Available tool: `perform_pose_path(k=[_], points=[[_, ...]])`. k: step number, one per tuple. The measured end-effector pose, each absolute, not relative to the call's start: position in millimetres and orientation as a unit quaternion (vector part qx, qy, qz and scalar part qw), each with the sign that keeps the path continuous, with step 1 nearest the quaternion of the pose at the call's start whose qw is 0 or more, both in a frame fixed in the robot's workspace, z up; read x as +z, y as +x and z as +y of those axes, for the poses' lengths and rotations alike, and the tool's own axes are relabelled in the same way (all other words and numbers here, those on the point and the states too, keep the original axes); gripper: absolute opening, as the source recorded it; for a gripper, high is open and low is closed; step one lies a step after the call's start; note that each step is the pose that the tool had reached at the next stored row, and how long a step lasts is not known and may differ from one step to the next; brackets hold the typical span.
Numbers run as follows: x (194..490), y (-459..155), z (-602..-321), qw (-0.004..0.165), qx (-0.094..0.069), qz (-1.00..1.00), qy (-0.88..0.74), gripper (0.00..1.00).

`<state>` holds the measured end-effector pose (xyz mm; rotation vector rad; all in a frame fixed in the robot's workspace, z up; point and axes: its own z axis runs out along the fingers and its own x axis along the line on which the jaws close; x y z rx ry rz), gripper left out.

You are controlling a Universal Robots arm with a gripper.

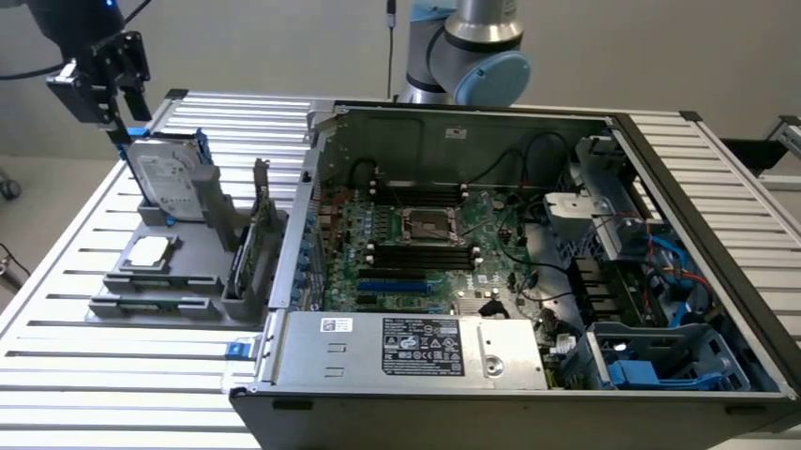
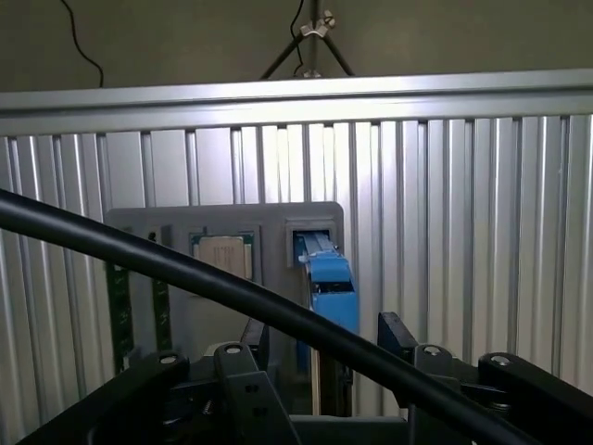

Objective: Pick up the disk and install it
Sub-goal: 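Pick up the disk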

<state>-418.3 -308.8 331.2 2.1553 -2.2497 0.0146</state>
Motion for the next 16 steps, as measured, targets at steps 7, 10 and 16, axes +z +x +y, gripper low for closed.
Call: perform_pose_path(k=[7,10,16], points=[[318.4,-418.3,-308.8,0.013,0.005,-0.720,0.694,0.60],[313.1,-418.3,-308.8,0.013,0.005,-0.718,0.696,0.60],[302.1,-418.3,-308.8,0.013,0.005,-0.709,0.705,0.60]])
